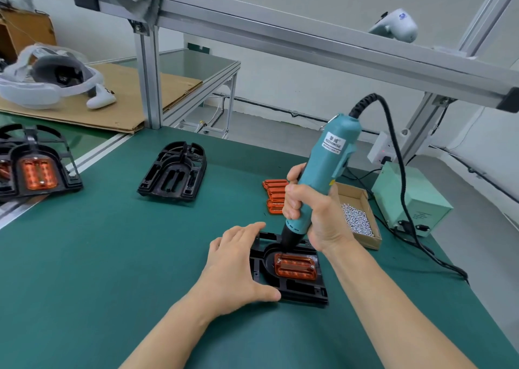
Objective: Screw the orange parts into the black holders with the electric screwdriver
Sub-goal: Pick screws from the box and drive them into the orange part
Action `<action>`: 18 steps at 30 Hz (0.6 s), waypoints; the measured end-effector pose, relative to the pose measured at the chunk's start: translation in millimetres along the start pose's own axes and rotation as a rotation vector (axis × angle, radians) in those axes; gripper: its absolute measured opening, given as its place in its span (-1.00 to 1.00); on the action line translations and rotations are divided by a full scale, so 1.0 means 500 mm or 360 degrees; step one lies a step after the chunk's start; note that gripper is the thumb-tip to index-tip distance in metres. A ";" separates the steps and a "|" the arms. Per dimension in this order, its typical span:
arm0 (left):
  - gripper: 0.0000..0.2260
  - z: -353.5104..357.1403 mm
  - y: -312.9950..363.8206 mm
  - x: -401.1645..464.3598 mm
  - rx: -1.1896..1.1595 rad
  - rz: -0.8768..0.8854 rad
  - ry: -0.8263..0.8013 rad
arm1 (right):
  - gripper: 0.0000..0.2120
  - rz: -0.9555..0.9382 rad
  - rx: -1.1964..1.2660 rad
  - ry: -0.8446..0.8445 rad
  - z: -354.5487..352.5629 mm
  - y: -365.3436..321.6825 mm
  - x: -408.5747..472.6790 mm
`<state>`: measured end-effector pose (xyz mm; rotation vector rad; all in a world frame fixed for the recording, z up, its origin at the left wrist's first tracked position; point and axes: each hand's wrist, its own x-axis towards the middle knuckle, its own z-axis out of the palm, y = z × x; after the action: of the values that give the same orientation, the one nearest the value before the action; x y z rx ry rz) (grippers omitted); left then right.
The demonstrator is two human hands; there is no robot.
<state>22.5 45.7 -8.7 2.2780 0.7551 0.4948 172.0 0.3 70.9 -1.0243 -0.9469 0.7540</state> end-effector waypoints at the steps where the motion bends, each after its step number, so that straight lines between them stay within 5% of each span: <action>1: 0.00 0.001 -0.001 0.000 -0.0006 -0.0011 0.0006 | -0.82 0.0011 -0.0010 -0.0042 0.000 -0.001 0.001; 18: -0.02 0.003 0.002 -0.002 -0.0052 -0.0112 -0.0032 | -0.80 0.0088 -0.0263 -0.0627 0.024 0.005 0.017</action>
<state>22.9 43.7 -9.1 2.2150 0.8085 0.4475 164.5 12.6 73.6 -1.0688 -1.3412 0.9572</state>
